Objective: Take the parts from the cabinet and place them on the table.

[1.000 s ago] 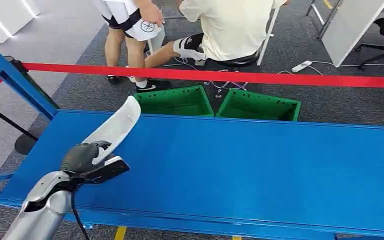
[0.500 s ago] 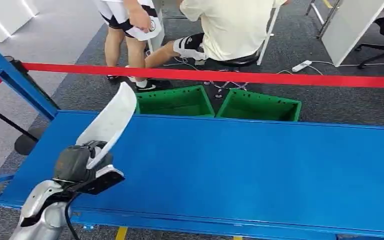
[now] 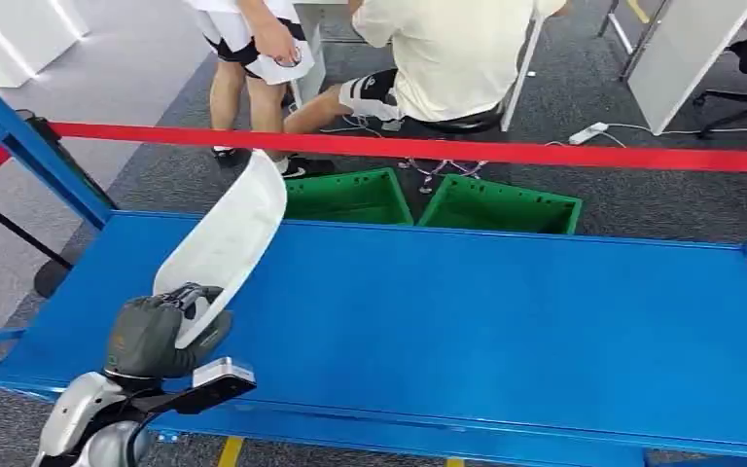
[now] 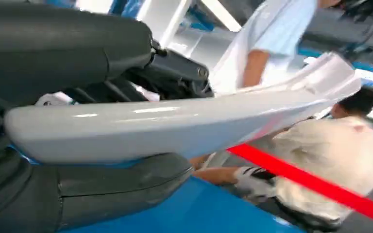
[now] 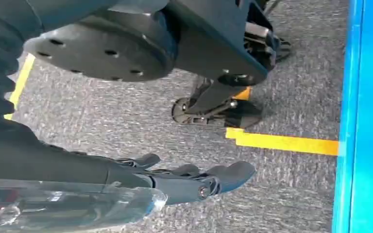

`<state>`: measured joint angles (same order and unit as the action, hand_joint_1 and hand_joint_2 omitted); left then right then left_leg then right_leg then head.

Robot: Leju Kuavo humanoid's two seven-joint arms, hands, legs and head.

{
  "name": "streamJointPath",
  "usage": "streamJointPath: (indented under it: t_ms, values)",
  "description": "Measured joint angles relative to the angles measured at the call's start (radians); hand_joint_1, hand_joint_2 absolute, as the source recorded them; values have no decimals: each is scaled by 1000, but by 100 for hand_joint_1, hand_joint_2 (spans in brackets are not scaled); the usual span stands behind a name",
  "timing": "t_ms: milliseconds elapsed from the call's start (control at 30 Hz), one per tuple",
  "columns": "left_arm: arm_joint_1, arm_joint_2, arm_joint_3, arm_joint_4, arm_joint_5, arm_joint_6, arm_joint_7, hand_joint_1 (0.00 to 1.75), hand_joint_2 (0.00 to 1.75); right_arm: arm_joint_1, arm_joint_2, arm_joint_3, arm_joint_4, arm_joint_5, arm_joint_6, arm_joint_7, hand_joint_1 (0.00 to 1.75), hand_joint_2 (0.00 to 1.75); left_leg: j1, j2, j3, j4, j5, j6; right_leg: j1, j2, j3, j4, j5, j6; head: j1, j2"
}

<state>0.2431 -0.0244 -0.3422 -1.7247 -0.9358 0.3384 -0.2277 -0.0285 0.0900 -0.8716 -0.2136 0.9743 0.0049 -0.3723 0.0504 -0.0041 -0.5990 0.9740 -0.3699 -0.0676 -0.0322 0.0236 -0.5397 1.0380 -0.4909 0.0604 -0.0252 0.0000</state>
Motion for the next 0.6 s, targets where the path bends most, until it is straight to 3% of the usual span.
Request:
streamJointPath:
  t_ms: [33,67,100,167,200,233,267,300,367,400,433,500,567,600]
  values:
    - [3,0,-2,-3,0,2,0,175,175,0,0,-2,0,-3,9,0,0,175,4,0,-2,-2,6,-9,2,0,-11,3,6,-14,-1,0]
    - [5,0,-4,-3,2,5,-1,175,175,-2,-2,-7,0,-6,16,-1,0,175,8,1,-9,5,-6,-12,1,-3,-17,1,15,-28,-5,0]
    - [7,1,-6,-5,4,8,-3,175,175,-2,-3,-10,0,-6,23,-3,0,175,5,3,-27,42,-56,-7,4,-3,-26,1,22,-37,-8,0]
    - [9,0,-12,-5,8,19,-6,175,175,-2,-3,-15,0,-4,32,-12,0,175,-7,3,-80,191,-169,2,10,-6,-49,2,41,-48,-14,0]
    - [11,2,-14,-5,12,24,-7,175,175,-1,-3,-16,0,-1,36,-15,0,175,-12,3,-105,273,-211,6,15,-7,-61,2,50,-52,-19,0]
    - [13,3,-15,-5,16,30,-9,175,175,-1,-3,-16,0,1,40,-18,0,175,-16,3,-115,326,-230,11,21,-8,-73,2,58,-54,-20,0]
    - [16,4,-15,-5,19,34,-11,175,175,0,-3,-17,0,1,42,-20,0,175,-21,3,-104,329,-225,17,25,-8,-83,2,66,-54,-20,0]
    - [20,4,-16,-5,23,38,-14,175,175,0,-4,-17,0,1,45,-23,0,175,-26,3,-73,296,-204,26,29,-8,-94,2,74,-54,-20,0]
    - [22,4,-18,-6,26,43,-18,175,175,-1,-5,-20,0,1,48,-29,0,175,-38,3,45,133,-146,47,33,-7,-111,2,90,-49,-20,0]
    - [21,4,-21,-9,28,48,-21,175,175,-2,-5,-23,0,1,50,-31,0,175,-43,3,106,49,-146,55,33,-6,-114,4,98,-46,-21,0]
    - [21,4,-24,-11,33,51,-24,175,175,-1,-5,-24,0,1,50,-34,0,175,-47,4,118,21,-148,49,39,-7,-120,5,103,-41,-21,0]
    - [26,4,-27,-13,36,56,-27,175,175,-1,-7,-25,0,0,52,-36,0,175,-51,2,105,21,-138,52,35,-7,-118,-3,121,-31,-22,0]
    - [29,6,-30,-13,39,57,-27,175,175,3,-9,-27,0,0,53,-36,0,175,-46,5,96,10,-115,69,32,-7,-121,-10,133,-17,-20,0]
    - [28,5,-31,-13,39,58,-27,175,175,5,-9,-29,0,0,53,-36,0,175,-46,8,88,11,-107,75,30,-11,-130,5,97,-12,-19,0]
